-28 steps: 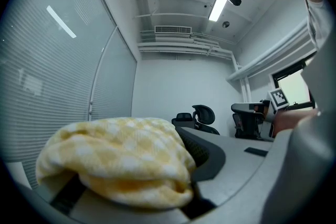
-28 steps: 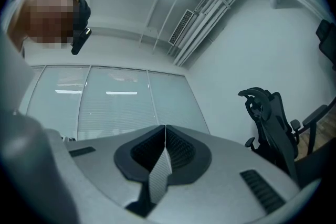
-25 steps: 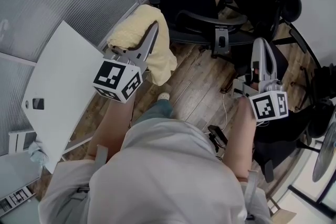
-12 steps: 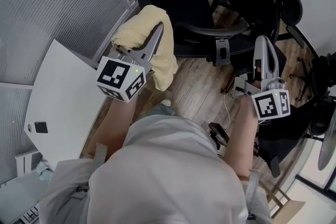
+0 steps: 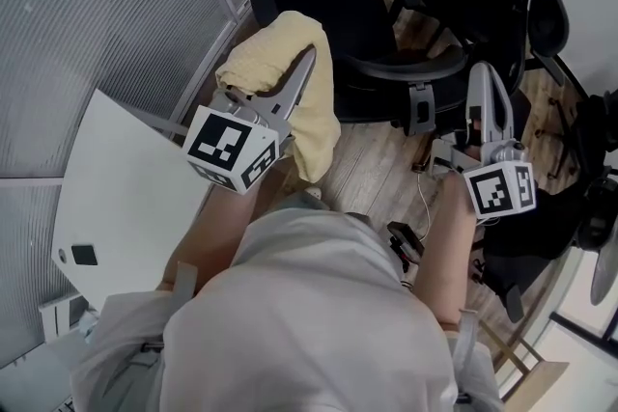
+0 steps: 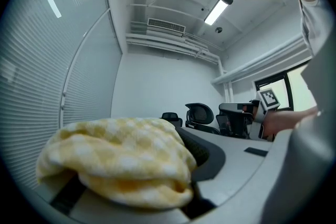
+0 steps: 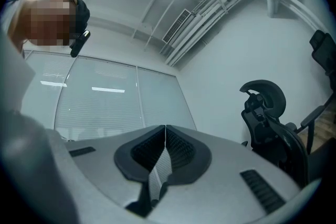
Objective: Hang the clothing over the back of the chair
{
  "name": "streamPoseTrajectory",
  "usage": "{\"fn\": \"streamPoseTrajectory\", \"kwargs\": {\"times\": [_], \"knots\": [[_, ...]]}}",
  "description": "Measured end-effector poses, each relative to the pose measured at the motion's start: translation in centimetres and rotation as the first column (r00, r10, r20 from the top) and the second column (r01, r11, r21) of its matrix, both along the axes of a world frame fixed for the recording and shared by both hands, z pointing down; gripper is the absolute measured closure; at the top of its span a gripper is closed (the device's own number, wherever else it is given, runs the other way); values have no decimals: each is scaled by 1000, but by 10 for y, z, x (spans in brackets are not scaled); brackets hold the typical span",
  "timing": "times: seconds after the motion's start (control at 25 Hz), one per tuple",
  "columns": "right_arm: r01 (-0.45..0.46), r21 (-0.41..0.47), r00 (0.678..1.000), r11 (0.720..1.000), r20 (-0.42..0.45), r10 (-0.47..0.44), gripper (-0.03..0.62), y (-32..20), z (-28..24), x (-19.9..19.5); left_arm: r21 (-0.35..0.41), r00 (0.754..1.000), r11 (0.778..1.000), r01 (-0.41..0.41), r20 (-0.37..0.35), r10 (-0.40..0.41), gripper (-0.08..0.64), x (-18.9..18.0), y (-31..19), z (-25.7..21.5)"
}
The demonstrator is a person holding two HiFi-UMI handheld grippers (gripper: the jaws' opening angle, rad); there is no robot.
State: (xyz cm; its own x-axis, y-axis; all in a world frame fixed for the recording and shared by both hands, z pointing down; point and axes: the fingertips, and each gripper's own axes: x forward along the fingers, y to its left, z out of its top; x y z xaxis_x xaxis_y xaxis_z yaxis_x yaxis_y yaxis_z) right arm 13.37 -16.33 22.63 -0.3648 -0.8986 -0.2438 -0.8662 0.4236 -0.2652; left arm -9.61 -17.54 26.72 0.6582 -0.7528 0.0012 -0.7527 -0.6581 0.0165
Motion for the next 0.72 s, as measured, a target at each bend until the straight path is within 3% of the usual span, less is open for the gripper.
{"fn": "streamPoseTrajectory", "kwargs": {"times": [0.44,0.72], "knots": [[18,-22,1000,1000,10,-18,571,-20,8,0,-21,1000,1000,-15,4,15,495,6,-6,5],[85,-32,996,996,15,-85,571,-38,14,6,-40,1000,999,20,20,-19,495,14,-11,7]]}}
